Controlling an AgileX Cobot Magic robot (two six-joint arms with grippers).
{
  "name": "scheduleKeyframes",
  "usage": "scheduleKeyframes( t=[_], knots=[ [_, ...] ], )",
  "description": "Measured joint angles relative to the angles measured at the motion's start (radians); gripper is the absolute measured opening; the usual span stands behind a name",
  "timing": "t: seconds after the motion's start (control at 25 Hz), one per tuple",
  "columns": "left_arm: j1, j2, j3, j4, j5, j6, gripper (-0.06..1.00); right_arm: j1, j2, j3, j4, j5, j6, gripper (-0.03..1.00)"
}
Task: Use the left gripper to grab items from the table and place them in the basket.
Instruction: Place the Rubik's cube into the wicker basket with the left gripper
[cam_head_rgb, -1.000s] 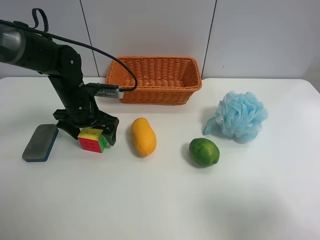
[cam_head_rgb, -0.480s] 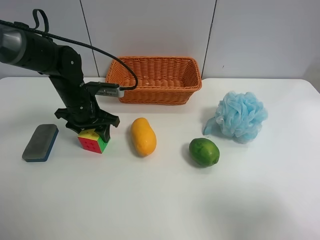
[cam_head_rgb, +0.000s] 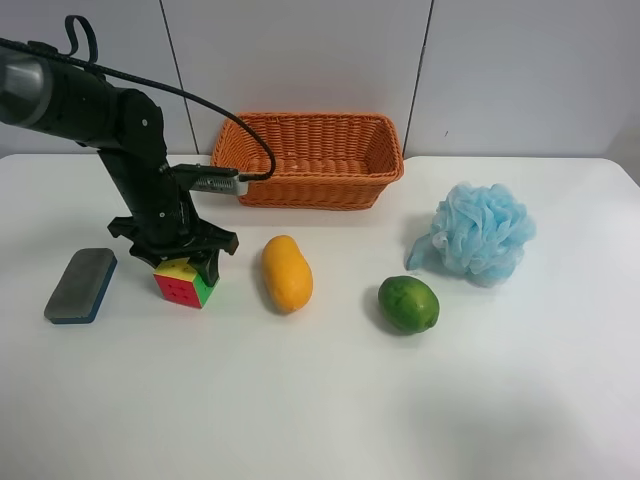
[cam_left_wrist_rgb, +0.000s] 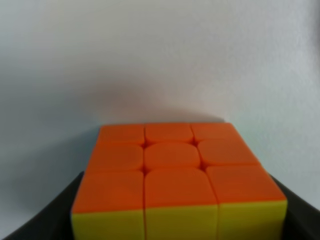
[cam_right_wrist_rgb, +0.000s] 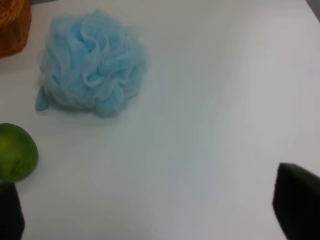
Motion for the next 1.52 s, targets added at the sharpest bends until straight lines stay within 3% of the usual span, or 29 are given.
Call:
scheduleKeyframes(
  t=[0.32, 0.64, 0.88, 1.12, 1.52],
  knots=[
    [0.000, -0.072, -0.120, -0.001, 0.203, 0.000, 0.57, 0.000, 0.000, 0.000, 0.000, 0.000, 0.000, 0.99],
    [0.000, -0.153, -0.201, -0.024, 0.326, 0.003, 0.57, 0.000, 0.000, 0.000, 0.000, 0.000, 0.000, 0.99],
    [0.000, -0.159, -0.354, -0.030, 0.439, 0.007, 0.57, 0.000, 0.000, 0.000, 0.000, 0.000, 0.000, 0.99],
    [0.000, -0.103, -0.590, -0.034, 0.466, 0.030, 0.57, 0.000, 0.000, 0.000, 0.000, 0.000, 0.000, 0.99],
    [0.000, 0.157, -0.950, -0.079, 0.454, 0.062, 0.57, 0.000, 0.000, 0.000, 0.000, 0.000, 0.000, 0.99]
  ],
)
